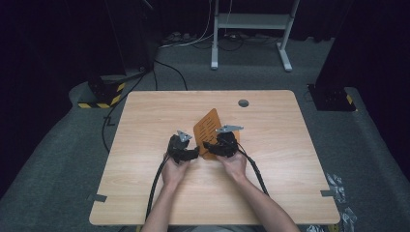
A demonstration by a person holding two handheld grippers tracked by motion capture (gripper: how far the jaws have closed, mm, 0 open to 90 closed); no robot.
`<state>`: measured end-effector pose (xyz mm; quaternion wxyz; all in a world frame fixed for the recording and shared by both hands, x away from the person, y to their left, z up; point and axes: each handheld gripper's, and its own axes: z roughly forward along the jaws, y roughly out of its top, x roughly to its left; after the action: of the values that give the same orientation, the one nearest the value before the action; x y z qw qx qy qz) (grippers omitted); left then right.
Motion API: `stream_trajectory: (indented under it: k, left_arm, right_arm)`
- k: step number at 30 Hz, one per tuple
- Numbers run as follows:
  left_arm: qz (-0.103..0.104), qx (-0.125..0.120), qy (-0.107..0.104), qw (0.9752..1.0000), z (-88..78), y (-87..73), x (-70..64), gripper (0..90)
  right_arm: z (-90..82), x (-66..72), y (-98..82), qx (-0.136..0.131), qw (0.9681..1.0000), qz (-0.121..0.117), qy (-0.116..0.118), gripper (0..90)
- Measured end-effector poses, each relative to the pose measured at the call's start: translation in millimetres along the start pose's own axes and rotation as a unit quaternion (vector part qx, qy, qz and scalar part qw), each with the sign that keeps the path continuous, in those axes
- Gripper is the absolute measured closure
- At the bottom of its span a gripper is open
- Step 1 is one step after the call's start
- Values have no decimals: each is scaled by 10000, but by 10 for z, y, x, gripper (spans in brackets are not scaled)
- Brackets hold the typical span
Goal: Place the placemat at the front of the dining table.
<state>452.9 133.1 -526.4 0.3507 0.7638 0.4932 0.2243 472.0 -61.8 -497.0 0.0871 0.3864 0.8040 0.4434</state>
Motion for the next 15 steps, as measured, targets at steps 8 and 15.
stream_trajectory:
  k: [8, 15]
  left_arm:
    - [37, 11, 1, 10000, -1, 1, 1, 327]
    - [-17, 25, 17, 10000, -3, -2, 2, 310]
  right_arm:
    - [-17, -36, 2, -10, 10000, 55, -4, 709]
    - [-36, -43, 19, -40, 9995, 255, 184, 763]
